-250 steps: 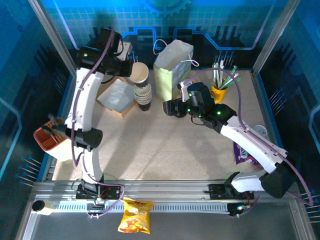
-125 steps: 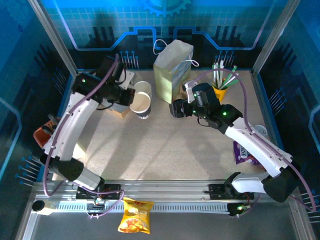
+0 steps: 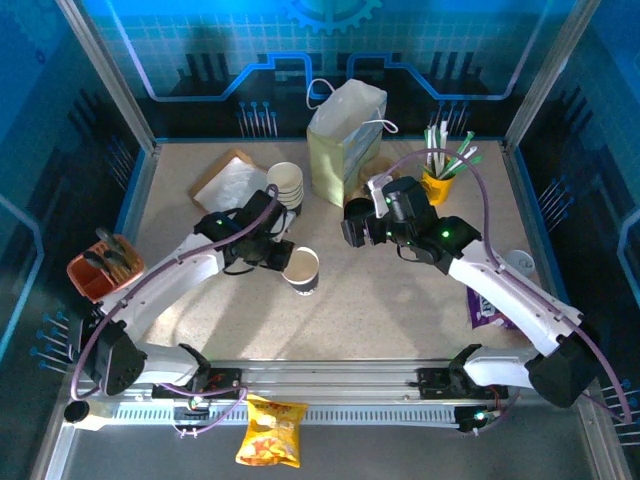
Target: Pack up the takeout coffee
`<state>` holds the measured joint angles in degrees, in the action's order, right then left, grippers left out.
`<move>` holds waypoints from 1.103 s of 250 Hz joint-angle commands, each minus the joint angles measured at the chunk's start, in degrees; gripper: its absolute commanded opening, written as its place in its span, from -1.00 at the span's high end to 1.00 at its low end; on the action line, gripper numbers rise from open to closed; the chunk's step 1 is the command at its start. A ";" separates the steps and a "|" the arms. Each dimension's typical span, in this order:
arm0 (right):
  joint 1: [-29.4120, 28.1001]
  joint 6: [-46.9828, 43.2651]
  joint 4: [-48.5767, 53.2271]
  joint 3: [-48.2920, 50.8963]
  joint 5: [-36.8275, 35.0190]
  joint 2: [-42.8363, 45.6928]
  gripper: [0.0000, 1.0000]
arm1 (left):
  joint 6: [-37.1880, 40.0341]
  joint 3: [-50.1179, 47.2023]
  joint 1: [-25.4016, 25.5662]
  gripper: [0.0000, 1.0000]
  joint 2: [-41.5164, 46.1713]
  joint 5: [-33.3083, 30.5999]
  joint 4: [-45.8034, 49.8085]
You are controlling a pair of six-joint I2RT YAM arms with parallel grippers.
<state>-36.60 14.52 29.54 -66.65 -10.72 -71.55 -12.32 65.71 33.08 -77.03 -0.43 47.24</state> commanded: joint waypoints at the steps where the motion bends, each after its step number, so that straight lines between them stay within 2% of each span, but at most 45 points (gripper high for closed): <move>1: 0.65 0.52 -0.14 1.28 -1.00 1.89 -0.99 | -2.09 -2.09 0.58 1.00 -1.16 -1.42 -6.99; 47: 0.65 1.24 -0.36 2.82 -1.49 2.71 -0.99 | -1.66 -4.74 0.85 0.99 -3.15 -2.19 -8.48; 170: 0.30 2.63 -0.03 3.52 -1.20 2.29 -0.99 | -1.13 -7.09 1.64 0.75 -5.22 -1.97 -7.66; 189: 0.17 2.72 0.16 3.48 -1.29 2.46 -0.99 | -1.26 -6.79 1.64 0.60 -5.10 -1.60 -7.39; 229: -0.05 2.52 0.87 3.29 -1.74 3.41 -0.99 | -1.14 -4.39 1.55 0.03 -2.08 -1.13 -6.34; 276: -0.07 1.87 0.65 3.23 -1.96 4.93 -0.99 | -0.52 0.36 -1.15 -0.31 3.75 -1.17 -6.20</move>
<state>-36.62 16.45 29.65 -63.68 -11.73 -68.75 -13.37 61.12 33.93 -78.50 -2.07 40.42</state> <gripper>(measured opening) 0.993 0.630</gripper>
